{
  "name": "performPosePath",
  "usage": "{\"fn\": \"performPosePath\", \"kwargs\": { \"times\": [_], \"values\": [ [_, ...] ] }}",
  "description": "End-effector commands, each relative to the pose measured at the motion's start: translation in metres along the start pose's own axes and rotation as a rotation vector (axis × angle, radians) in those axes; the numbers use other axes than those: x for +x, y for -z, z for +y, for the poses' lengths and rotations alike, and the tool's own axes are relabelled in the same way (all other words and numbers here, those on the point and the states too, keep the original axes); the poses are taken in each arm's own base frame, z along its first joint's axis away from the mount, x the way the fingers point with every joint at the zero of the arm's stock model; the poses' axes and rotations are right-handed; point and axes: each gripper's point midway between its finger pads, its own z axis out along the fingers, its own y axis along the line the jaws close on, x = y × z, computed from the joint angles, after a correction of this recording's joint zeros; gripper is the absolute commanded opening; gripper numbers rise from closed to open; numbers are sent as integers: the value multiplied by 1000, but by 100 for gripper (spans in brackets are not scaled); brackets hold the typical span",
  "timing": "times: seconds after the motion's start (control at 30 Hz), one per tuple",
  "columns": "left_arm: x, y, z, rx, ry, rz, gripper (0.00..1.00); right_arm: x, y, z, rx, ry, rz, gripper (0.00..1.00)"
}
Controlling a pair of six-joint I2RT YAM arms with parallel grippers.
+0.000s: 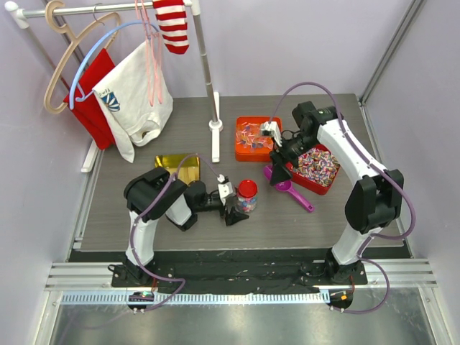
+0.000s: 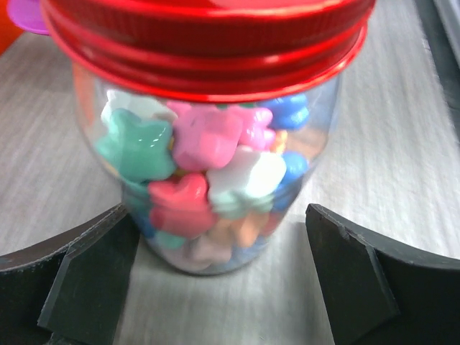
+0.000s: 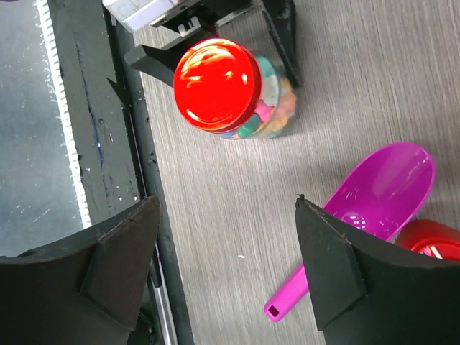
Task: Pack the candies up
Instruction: Reset both arms
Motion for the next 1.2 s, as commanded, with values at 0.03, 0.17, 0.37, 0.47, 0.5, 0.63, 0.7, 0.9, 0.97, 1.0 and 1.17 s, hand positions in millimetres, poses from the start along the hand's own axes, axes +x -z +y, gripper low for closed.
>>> {"fn": "performPosePath", "kwargs": {
  "times": [0.03, 0.17, 0.37, 0.47, 0.5, 0.63, 0.7, 0.9, 0.97, 1.0, 1.17],
  "values": [
    [-39, 8, -18, 73, -139, -124, 100, -19, 21, 17, 24, 58, -59, 82],
    [-35, 9, -14, 56, -117, -74, 100, -20, 28, 26, 46, 71, -71, 84],
    [-47, 17, 5, -53, -205, -30, 100, -12, 37, 37, 97, 56, -58, 85],
    [-42, 29, 12, -95, -242, 28, 100, -10, 42, 42, 133, 60, -62, 88],
    [-45, 34, 12, -99, -240, 40, 100, -10, 44, 41, 152, 54, -63, 89],
    [-51, 50, 5, -49, -212, 94, 100, -11, 55, 41, 252, 52, -82, 100],
    [-58, 56, 4, -29, -224, 127, 100, -9, 57, 38, 292, 50, -85, 100],
    [-84, 87, -10, 68, -137, 281, 100, -8, 76, 42, 450, 51, -135, 100],
    [-98, 99, -20, 113, -96, 358, 100, -8, 81, 42, 499, 19, -160, 100],
    [-119, 99, -14, 101, -123, 356, 100, -16, 90, 46, 541, 47, -205, 100],
    [-173, 124, -9, 13, -24, 384, 100, -31, 108, 64, 598, 27, -322, 100]
  ]
}}
